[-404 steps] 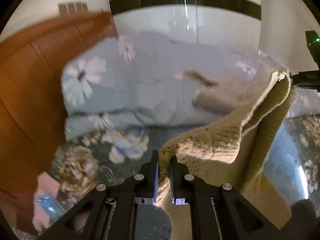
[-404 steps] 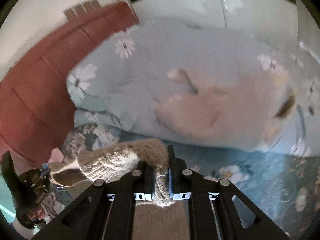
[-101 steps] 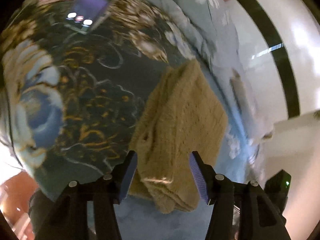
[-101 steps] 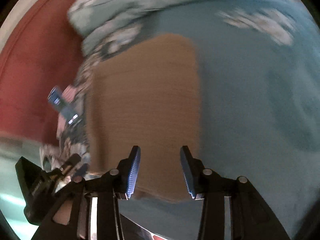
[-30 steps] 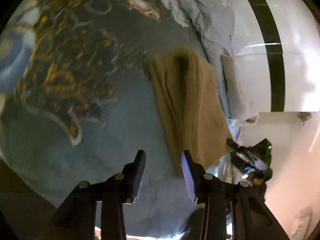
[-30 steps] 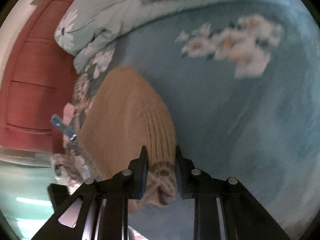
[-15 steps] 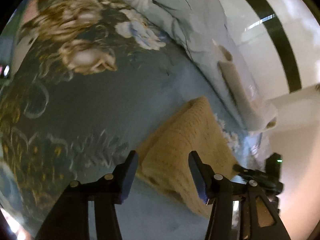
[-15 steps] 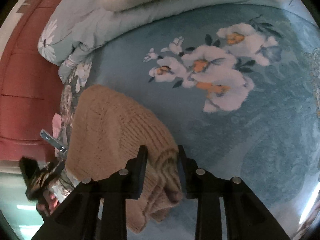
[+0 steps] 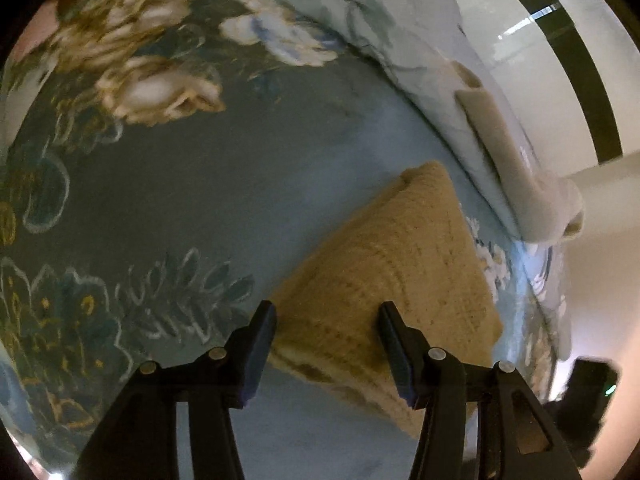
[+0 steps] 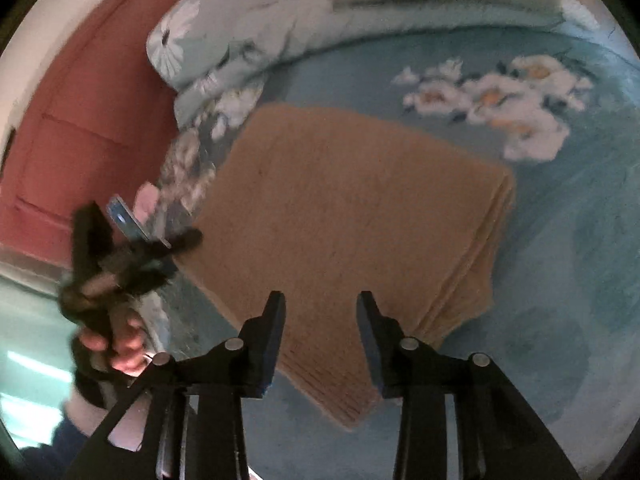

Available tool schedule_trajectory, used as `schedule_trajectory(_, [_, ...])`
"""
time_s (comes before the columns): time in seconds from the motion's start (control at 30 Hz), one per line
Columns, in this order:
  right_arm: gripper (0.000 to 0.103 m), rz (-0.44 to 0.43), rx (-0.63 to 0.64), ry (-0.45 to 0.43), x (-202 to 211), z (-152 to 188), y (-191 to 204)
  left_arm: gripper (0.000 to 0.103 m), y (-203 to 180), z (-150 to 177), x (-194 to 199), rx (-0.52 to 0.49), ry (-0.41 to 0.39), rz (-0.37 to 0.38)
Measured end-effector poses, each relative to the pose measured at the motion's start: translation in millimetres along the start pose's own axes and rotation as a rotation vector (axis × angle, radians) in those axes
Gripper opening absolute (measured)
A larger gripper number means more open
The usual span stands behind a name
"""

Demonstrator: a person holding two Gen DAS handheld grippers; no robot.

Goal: Fold clothes

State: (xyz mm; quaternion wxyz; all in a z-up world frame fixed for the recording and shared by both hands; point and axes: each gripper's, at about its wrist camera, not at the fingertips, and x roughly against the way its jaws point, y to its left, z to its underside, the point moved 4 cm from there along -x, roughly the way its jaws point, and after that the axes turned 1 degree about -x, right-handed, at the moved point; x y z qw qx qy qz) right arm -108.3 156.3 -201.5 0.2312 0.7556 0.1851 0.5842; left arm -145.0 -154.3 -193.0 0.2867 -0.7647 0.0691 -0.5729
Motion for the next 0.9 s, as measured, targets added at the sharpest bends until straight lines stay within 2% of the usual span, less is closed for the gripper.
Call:
schedule_trajectory(0.13, [0.038, -0.036, -0.110, -0.011, -9, 8, -18, 0.061, 13, 8, -6, 0.018, 0.011, -0.009])
schedule_trajectory(0.33, [0.038, -0.040, -0.110, -0.043, 1, 2, -14, 0.066, 19, 7, -14, 0.032, 0.024, 0.008])
schedule_trajectory(0.37, [0.041, -0.047, -0.118, -0.070, 8, 1, -16, 0.066, 20, 6, -15, 0.034, 0.025, 0.013])
schedule_trajectory(0.47, [0.061, -0.063, -0.203, -0.154, 26, 3, -39, 0.067, 22, 4, -18, 0.042, 0.031, 0.030])
schedule_trajectory(0.53, [0.061, -0.066, -0.301, -0.186, 28, 10, -61, 0.069, 24, 3, -19, 0.047, 0.035, 0.040])
schedule_trajectory(0.67, [0.061, -0.095, -0.419, -0.160, 16, 25, -85, 0.070, 27, 0, -23, 0.058, 0.042, 0.062])
schedule_trajectory(0.83, [0.061, -0.149, -0.466, -0.130, -9, 24, -84, 0.074, 35, 0, -31, 0.117, 0.045, 0.104])
schedule_trajectory(0.9, [0.066, -0.175, -0.495, -0.142, -12, 23, -84, 0.074, 36, 2, -30, 0.132, 0.041, 0.116])
